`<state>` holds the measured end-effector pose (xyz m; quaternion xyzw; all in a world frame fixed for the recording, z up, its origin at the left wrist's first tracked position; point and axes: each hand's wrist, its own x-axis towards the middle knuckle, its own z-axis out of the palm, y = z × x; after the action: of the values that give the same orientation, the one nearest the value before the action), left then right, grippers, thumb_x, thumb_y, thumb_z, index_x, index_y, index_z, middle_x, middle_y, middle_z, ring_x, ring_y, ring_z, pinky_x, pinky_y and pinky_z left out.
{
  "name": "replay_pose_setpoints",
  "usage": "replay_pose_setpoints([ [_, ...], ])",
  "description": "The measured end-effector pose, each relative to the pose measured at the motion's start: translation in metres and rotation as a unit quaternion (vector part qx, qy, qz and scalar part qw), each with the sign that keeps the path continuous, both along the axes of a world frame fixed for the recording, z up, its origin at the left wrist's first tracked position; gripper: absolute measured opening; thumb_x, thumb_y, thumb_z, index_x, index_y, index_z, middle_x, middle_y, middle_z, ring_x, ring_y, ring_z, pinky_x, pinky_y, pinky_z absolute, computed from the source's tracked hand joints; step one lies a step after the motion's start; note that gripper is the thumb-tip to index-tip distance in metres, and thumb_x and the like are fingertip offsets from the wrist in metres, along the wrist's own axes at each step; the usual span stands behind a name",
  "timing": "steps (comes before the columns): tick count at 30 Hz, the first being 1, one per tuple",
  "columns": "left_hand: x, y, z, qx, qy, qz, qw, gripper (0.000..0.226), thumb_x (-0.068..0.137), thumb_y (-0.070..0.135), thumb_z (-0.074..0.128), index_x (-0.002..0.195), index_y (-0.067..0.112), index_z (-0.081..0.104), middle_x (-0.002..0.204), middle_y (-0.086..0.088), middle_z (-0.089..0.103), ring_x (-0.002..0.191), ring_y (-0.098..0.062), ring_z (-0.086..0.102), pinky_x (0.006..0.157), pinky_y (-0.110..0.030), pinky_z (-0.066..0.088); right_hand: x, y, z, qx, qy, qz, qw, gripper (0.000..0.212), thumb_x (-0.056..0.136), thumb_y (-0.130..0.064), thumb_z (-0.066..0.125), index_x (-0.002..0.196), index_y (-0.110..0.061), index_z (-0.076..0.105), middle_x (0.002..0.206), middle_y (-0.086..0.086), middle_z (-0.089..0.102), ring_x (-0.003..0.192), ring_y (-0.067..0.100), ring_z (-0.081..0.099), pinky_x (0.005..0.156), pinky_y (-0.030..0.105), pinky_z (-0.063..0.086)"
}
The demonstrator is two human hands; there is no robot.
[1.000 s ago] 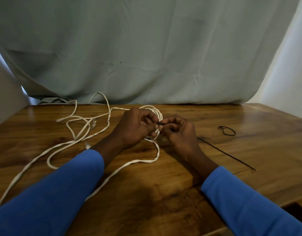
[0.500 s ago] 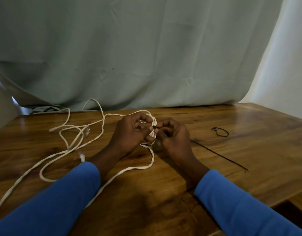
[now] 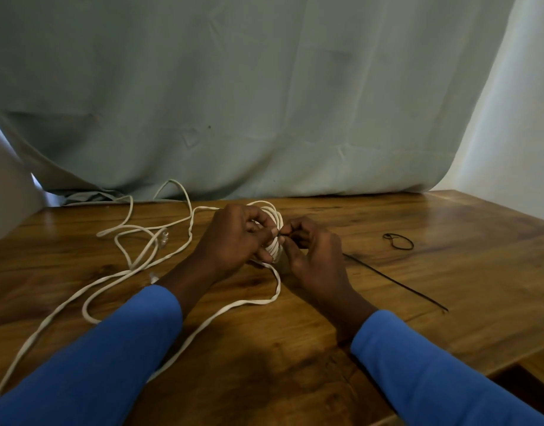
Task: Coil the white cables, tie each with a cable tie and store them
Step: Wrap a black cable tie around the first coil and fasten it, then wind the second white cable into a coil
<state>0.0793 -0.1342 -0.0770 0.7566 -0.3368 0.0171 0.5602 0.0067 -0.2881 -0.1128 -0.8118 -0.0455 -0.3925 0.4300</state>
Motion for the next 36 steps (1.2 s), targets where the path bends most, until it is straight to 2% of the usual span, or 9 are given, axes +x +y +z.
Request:
replay_pose_setpoints([
  [5,-0.001,0.002,0.003,0.015,0.008,0.006,1.0,0.002,0.095,0.012,0.074,0.094,0.012,0.072,0.073,-0.008,0.078,0.064,-0.028,0.078,0.069,-0.046,0.065,-0.003,0.005,0.002,-0.056,-0.006,-0.01,0.998,0.017,0.095,-0.006,0.069,0.103,-0.021,0.07,0.093,-0.014,0.072,0.09,0.001,0.07,0.078,0.021,0.059],
  [12,-0.007,0.006,0.011,0.096,-0.123,0.012,0.988,0.012,0.09,0.006,0.072,0.087,0.018,0.072,0.065,0.003,0.074,0.059,-0.006,0.073,0.055,-0.013,0.049,-0.007,0.007,0.0,-0.097,0.002,-0.017,0.995,0.01,0.096,-0.011,0.066,0.099,-0.021,0.067,0.088,-0.01,0.069,0.082,0.006,0.067,0.073,0.037,0.06],
  [18,-0.006,-0.001,0.004,0.194,-0.219,0.045,0.955,0.008,0.097,0.021,0.061,0.092,0.026,0.059,0.07,0.007,0.071,0.065,-0.004,0.067,0.061,-0.026,0.048,-0.003,0.006,0.001,-0.001,0.033,0.009,0.999,0.017,0.095,-0.009,0.069,0.107,-0.021,0.067,0.094,-0.009,0.074,0.089,0.006,0.073,0.076,0.037,0.063],
  [21,-0.006,-0.001,0.001,0.174,-0.191,0.035,0.965,0.005,0.103,0.023,0.055,0.099,0.025,0.058,0.072,0.003,0.073,0.065,-0.005,0.071,0.067,-0.034,0.058,-0.005,0.006,0.005,0.086,0.066,0.066,0.992,0.029,0.093,-0.006,0.073,0.115,-0.023,0.065,0.097,-0.003,0.077,0.088,0.012,0.076,0.073,0.037,0.065],
  [24,-0.003,0.003,0.0,0.13,-0.145,0.028,0.98,0.009,0.106,0.025,0.051,0.098,0.025,0.056,0.072,0.0,0.075,0.064,-0.005,0.073,0.069,-0.037,0.059,-0.005,0.006,0.006,0.08,0.052,0.06,0.994,0.023,0.09,-0.005,0.077,0.104,-0.02,0.068,0.092,-0.002,0.076,0.085,0.009,0.075,0.071,0.026,0.061],
  [28,0.003,0.008,-0.003,0.117,-0.14,0.06,0.981,0.011,0.108,0.025,0.049,0.099,0.023,0.055,0.072,0.004,0.071,0.063,0.004,0.068,0.057,-0.013,0.047,-0.005,0.011,0.007,0.087,0.056,0.075,0.992,0.02,0.088,-0.004,0.079,0.099,-0.017,0.069,0.086,0.0,0.074,0.08,0.01,0.072,0.068,0.023,0.059],
  [32,0.004,0.006,-0.005,0.077,-0.106,0.068,0.989,0.01,0.107,0.02,0.051,0.101,0.014,0.058,0.075,0.001,0.072,0.06,0.0,0.069,0.054,-0.009,0.044,-0.004,0.011,0.007,0.099,0.059,0.08,0.99,0.022,0.089,0.0,0.075,0.099,-0.018,0.069,0.086,0.003,0.074,0.081,0.014,0.074,0.069,0.031,0.063],
  [34,0.001,0.003,-0.007,0.044,-0.065,0.054,0.995,0.01,0.107,0.02,0.053,0.104,0.012,0.058,0.076,-0.004,0.074,0.06,-0.008,0.073,0.053,-0.012,0.049,-0.004,0.009,0.006,0.115,0.056,0.077,0.989,0.021,0.089,0.0,0.076,0.099,-0.018,0.069,0.087,0.004,0.075,0.081,0.016,0.074,0.069,0.033,0.065],
  [36,-0.002,-0.002,-0.01,0.007,-0.038,0.048,0.998,0.009,0.106,0.024,0.057,0.107,0.015,0.059,0.081,-0.008,0.074,0.061,-0.015,0.074,0.056,-0.025,0.059,-0.003,0.006,0.006,0.138,0.045,0.062,0.987,0.021,0.088,-0.001,0.078,0.097,-0.016,0.068,0.087,0.003,0.075,0.081,0.014,0.074,0.069,0.032,0.064],
])
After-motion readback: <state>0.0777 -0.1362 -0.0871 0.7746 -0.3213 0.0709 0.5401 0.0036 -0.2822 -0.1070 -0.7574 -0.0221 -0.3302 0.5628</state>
